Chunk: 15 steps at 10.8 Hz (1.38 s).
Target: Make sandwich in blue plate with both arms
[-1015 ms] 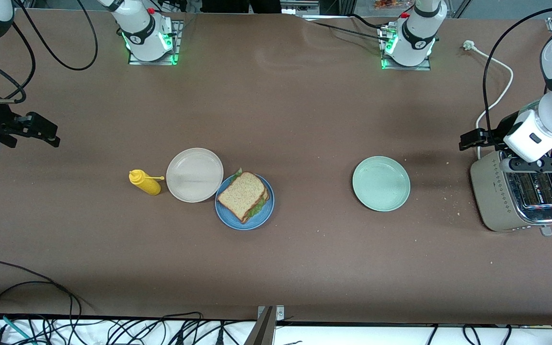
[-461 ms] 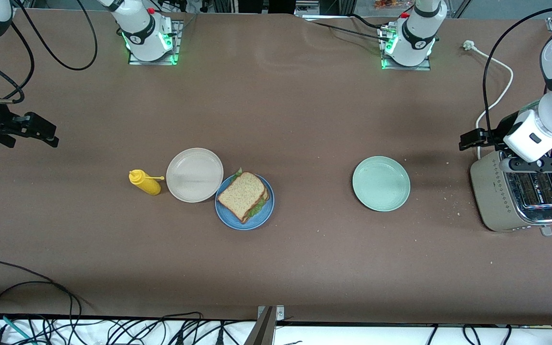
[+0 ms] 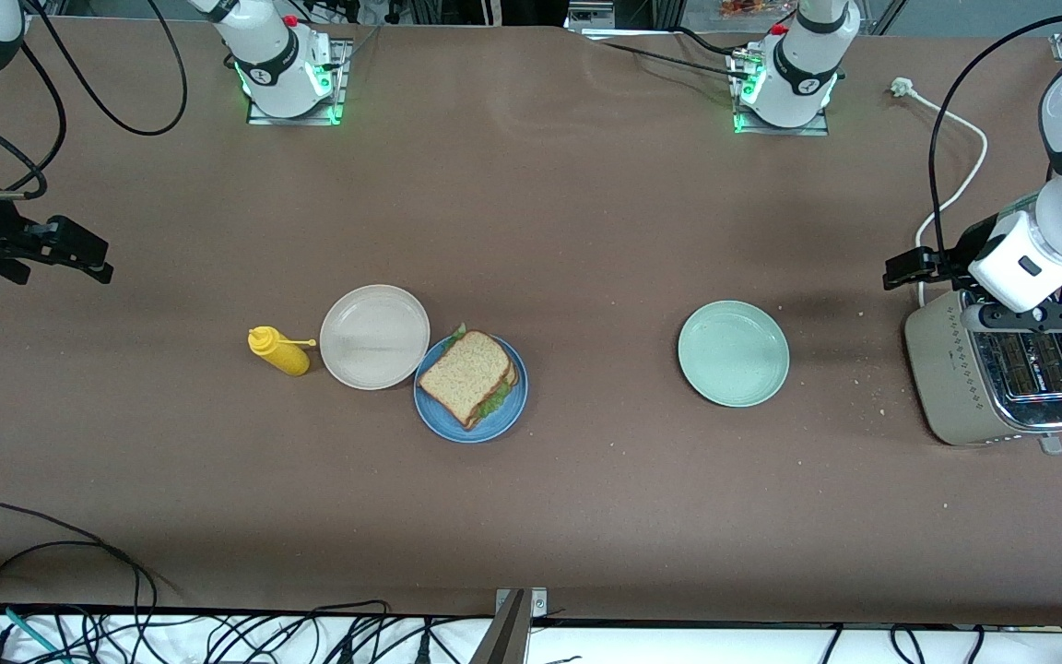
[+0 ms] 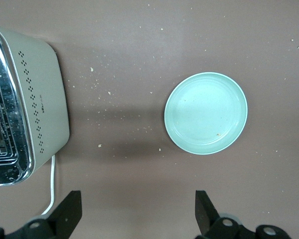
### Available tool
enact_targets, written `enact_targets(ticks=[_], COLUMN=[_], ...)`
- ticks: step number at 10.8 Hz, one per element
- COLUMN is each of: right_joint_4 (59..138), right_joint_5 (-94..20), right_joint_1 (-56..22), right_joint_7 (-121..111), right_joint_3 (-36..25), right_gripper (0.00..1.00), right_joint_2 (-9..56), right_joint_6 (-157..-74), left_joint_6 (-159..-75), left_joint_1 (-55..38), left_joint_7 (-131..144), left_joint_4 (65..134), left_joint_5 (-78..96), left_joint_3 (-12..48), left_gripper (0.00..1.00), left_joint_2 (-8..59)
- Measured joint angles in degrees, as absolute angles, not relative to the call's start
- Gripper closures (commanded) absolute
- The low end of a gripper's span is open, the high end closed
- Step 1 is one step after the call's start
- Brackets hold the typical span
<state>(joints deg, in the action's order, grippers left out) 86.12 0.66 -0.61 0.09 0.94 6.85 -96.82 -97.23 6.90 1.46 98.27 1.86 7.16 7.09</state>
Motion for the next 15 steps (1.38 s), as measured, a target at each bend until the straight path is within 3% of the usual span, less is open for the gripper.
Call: enact_targets(ticks=[15], right_joint_4=[85.98], right_joint_5=[0.92], right_joint_1=[-0.84], right_joint_7=[-0.01], right_joint_3=[1.35], right_gripper=[0.0], right_joint_2=[6.85], right_joint_6=[-97.98], left_joint_6=[-97.21], left_joint_1=[6.92], left_joint_7=[0.96], left_joint_4=[97.7], left_joint_5=[1.87], left_joint_3=[7.11], left_gripper=[0.0], left_joint_2=[7.03])
